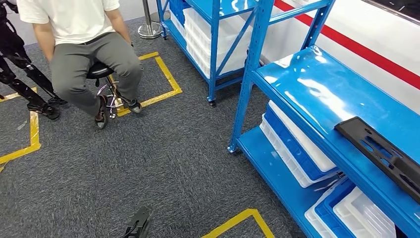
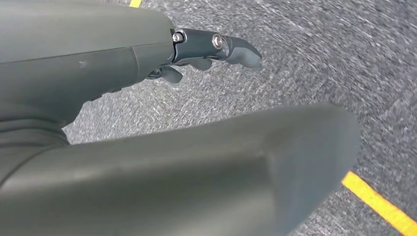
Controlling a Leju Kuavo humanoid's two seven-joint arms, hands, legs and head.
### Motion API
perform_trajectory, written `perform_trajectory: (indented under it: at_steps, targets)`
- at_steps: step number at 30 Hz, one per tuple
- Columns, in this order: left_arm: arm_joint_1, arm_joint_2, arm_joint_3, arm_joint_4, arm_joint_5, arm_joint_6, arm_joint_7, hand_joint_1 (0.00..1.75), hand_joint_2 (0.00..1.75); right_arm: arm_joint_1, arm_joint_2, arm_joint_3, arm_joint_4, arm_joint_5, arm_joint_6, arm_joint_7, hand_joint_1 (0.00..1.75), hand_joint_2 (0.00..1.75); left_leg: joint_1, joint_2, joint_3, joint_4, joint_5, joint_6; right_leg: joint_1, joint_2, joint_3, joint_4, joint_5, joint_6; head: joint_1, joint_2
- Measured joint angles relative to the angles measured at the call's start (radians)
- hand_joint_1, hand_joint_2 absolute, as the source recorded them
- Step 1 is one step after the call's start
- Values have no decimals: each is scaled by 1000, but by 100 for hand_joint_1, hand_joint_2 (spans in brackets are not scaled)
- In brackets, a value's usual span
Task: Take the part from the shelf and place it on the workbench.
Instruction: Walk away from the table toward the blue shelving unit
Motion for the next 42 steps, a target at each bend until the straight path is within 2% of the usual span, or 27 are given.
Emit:
perform_trajectory:
  at_steps: [1,3,5,6,7,9,11,13,15,16,18,20,22,23,24,27,29,30,31,32,33,34,36,38,39,40,42]
  targets:
    - [0,0,0,0,0,1,-1,0,0,0,-1,0,0,1,0,-2,0,0,0,12,2,1,-2,-3,-4,-15,39,-67,24,10,0,0]
    - [0,1,2,0,0,2,-3,0,0,-4,-2,0,0,1,0,-5,0,0,-4,32,9,2,-9,-14,-5,-69,114,-194,62,15,2,0]
    - [-1,2,3,0,-1,3,-6,0,0,-10,-1,0,0,2,-1,-9,0,0,-11,53,18,4,-17,-27,0,-91,141,-240,77,2,-2,0]
    - [-3,2,3,0,-1,4,-7,0,0,-11,-1,0,0,1,-1,-10,0,0,-11,65,21,4,-20,-32,3,-79,140,-239,80,-6,-5,0]
    - [-5,1,3,0,-2,4,-8,0,0,-11,-1,-1,0,1,-1,-10,0,0,-7,70,23,6,-23,-38,-2,-64,139,-239,81,-14,-8,0]
    - [-8,1,3,0,-4,4,-9,0,0,-11,0,-1,0,0,-1,-10,0,0,2,29,14,37,-51,-48,-8,-40,138,-240,85,-31,-10,0]
    - [-6,1,3,0,-6,4,-9,0,0,-14,0,-2,0,0,-1,-10,0,0,6,-37,-40,159,-121,-52,-7,-13,137,-240,88,-46,-13,0]
    - [-2,2,4,0,-6,4,-9,0,0,-16,0,-2,0,0,-1,-10,0,0,6,-58,-107,292,-173,-50,0,18,136,-240,90,-52,-14,0]
    - [0,3,4,0,-7,4,-9,0,0,-14,0,-3,0,0,-1,-10,0,0,6,-61,-123,307,-154,-44,4,44,136,-239,90,-53,-14,0]
    - [0,3,4,0,-7,4,-9,0,0,-13,0,-3,0,0,-1,-10,0,0,6,-62,-109,272,-126,-40,5,55,137,-239,90,-53,-14,0]
    - [-1,3,3,0,-8,4,-9,0,87,-12,2,-4,0,0,-1,-10,0,0,6,-97,-46,134,-54,-28,7,81,139,-237,91,-51,-14,0]
    - [-3,4,3,0,-9,4,-9,0,175,-13,3,-5,0,0,-1,-10,0,0,3,-127,-3,38,-19,-20,9,104,135,-236,94,-46,-14,0]
    - [-4,4,4,0,-10,5,-9,0,175,-12,3,-7,0,1,-1,-10,0,0,-1,-114,-1,27,-17,-17,11,122,123,-239,101,-33,-14,0]
    - [-5,3,4,0,-11,5,-9,0,175,-10,3,-8,0,2,-1,-10,0,0,0,-102,1,20,-11,-13,11,117,118,-236,101,-28,-13,0]
    - [-7,2,4,0,-11,6,-9,0,175,-10,3,-8,0,3,-1,-11,0,0,1,-91,1,14,-5,-8,12,99,107,-221,94,-26,-12,0]
    - [-5,0,4,0,-13,6,-9,0,175,-14,2,-8,0,5,-1,-12,0,0,2,-53,0,5,2,1,10,25,31,-68,18,-33,-5,0]
    - [-1,0,4,0,-15,5,-9,0,175,-14,1,-9,0,5,-1,-13,0,0,1,-26,-3,5,2,2,4,13,-19,38,-20,-27,-1,0]
    - [0,0,4,0,-16,5,-9,0,175,-13,0,-9,0,5,-1,-14,0,0,1,-13,-4,5,2,1,1,9,-20,48,-20,-18,0,0]
    - [0,0,4,0,-17,5,-9,0,175,-11,-1,-10,0,5,-1,-14,0,0,2,2,-4,6,1,-1,-3,2,2,15,-5,-6,2,0]
    - [0,0,4,0,-18,5,-9,0,175,-11,-3,-10,0,5,-1,-14,0,0,3,14,-3,6,0,-4,-8,-12,39,-47,17,5,2,0]
    - [0,0,4,0,-18,5,-9,0,175,-11,-3,-10,0,5,-1,-14,0,0,1,27,-1,7,-3,-10,-11,-39,84,-125,38,14,3,0]
    - [0,0,4,0,-18,5,-9,0,175,-13,-4,-10,0,5,-1,-14,0,0,-1,38,2,9,-7,-17,-10,-63,121,-188,55,16,4,0]
    - [-1,1,4,0,-18,5,-9,0,175,-16,-3,-11,0,5,-1,-14,0,0,-8,58,6,10,-13,-30,-6,-83,148,-236,65,4,1,0]
    - [-4,0,4,0,-18,5,-9,0,175,-14,-3,-11,0,5,-1,-15,0,0,-6,75,12,10,-16,-39,-3,-59,144,-234,67,-12,-4,0]
    - [-6,0,4,0,-18,5,-9,0,175,-12,-3,-11,0,5,-1,-15,0,0,-1,67,13,14,-20,-46,-5,-49,143,-235,68,-19,-4,0]
    - [-7,0,4,0,-18,5,-9,0,175,-11,-2,-11,0,5,-1,-15,0,0,3,45,9,26,-33,-52,-7,-38,143,-236,70,-26,-5,0]
    - [-7,0,4,0,-18,5,-9,0,175,-13,-2,-11,0,5,-1,-15,0,0,9,-18,-20,98,-84,-59,-12,-17,144,-237,74,-39,-7,0]
